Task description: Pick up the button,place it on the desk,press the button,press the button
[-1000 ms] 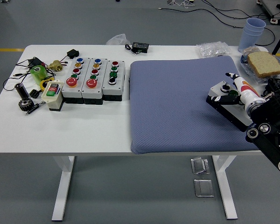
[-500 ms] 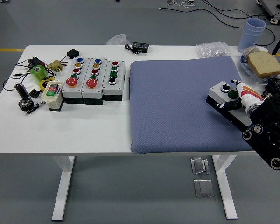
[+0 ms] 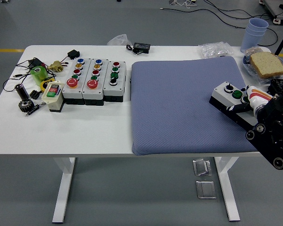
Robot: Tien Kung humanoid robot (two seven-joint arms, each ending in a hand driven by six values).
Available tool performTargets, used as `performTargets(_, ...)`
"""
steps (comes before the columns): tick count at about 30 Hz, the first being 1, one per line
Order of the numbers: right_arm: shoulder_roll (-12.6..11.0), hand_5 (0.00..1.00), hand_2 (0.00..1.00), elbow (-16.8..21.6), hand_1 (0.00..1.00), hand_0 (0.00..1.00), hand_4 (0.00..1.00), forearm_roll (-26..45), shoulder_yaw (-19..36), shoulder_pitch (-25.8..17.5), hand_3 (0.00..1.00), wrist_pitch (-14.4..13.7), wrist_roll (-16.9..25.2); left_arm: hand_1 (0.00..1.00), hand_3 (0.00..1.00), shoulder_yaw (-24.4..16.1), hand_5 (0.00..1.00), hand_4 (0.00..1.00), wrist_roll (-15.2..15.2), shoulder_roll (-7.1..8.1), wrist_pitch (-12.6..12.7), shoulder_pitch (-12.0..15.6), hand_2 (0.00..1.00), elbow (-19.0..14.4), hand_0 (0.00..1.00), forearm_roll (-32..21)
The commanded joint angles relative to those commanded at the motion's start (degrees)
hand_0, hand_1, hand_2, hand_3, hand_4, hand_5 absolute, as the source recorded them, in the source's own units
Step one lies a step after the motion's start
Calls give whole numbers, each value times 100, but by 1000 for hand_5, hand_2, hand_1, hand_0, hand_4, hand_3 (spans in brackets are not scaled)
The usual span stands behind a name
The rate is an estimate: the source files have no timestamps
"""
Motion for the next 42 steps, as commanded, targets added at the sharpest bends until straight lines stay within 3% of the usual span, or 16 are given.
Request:
performTargets(4,-17,306,599,-81,478,636,977,-58,-38,9,718,-82,-56,420,428,31,508,250,12,0,-12,3,417,0,529,2)
performTargets(5,-21,291,531,-110,377,545,965,-53,-54,14,681,-72,-83,420,429,34,507,251,14,0,-12,4,417,0,529,3)
performTargets(10,-16,291,531,-317,377,545,965,-160,-186,89,681,-32,-177,420,429,47,507,251,-7,0,2,-12,417,0,529,-99)
performTargets(11,-16,259,454,-336,273,450,938,-175,-199,96,650,-29,-181,420,429,45,507,248,-8,0,3,-14,417,0,529,-106)
performTargets(16,-65,259,454,-365,273,450,938,-109,-321,110,650,-135,-62,420,429,50,507,248,-15,0,0,-39,417,0,529,-123)
performTargets(17,-88,210,373,-344,179,353,907,-145,-360,109,612,-203,-4,421,431,56,507,247,-20,0,2,-39,417,0,529,-153)
performTargets(22,-151,210,373,-263,179,353,907,-224,-493,129,612,-144,94,421,431,20,507,247,5,0,-3,-37,417,0,529,-82)
performTargets(23,-158,67,318,-250,82,262,805,-219,-510,131,501,-129,99,420,431,16,508,247,8,0,-5,-37,417,0,529,-70)
performTargets(24,-160,67,318,-246,82,262,805,-218,-515,132,501,-125,100,420,431,15,508,247,9,0,-5,-37,417,0,529,-67)
performTargets(28,-280,67,318,14,82,262,805,-224,-699,138,501,-133,136,420,431,-12,508,247,13,0,0,-29,417,0,529,-67)
performTargets(36,-679,55,297,852,45,234,786,-41,-1060,147,485,-423,458,419,432,-34,508,248,14,0,10,-38,417,0,530,-60)
performTargets(42,-962,52,289,1471,21,213,797,353,-1408,147,469,-547,1047,420,432,-33,508,248,1,0,24,-43,417,0,530,-117)
